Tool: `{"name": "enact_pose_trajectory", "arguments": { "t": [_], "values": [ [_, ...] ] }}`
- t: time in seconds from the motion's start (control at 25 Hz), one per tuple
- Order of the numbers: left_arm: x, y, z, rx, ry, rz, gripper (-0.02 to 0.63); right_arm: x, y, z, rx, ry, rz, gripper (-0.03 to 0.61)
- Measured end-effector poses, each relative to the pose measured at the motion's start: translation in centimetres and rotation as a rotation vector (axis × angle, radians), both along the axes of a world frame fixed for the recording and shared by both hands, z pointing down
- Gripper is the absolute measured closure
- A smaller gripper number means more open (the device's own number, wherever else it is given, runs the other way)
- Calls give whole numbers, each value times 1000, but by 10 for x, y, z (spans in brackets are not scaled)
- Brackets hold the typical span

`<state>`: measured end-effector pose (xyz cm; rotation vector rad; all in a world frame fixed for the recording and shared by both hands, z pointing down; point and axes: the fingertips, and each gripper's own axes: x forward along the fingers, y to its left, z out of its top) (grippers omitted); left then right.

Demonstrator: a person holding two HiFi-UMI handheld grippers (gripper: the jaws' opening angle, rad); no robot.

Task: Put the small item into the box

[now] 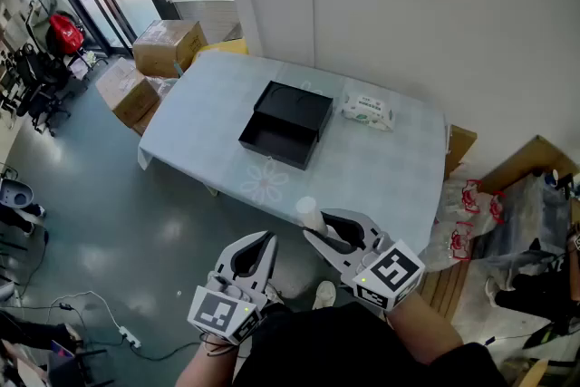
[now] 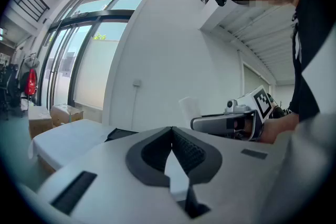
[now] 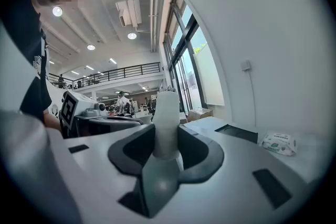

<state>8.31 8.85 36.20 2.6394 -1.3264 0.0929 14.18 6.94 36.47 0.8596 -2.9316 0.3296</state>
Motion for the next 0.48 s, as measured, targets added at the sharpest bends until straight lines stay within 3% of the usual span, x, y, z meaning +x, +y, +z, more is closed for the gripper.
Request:
{"name": "enact_pose_trajectory", "arguments": {
  "t": [0.48],
  "values": [
    [1,-7,8,-18,10,11,606,2,-7,6,-34,-14,15,440]
  ]
}}
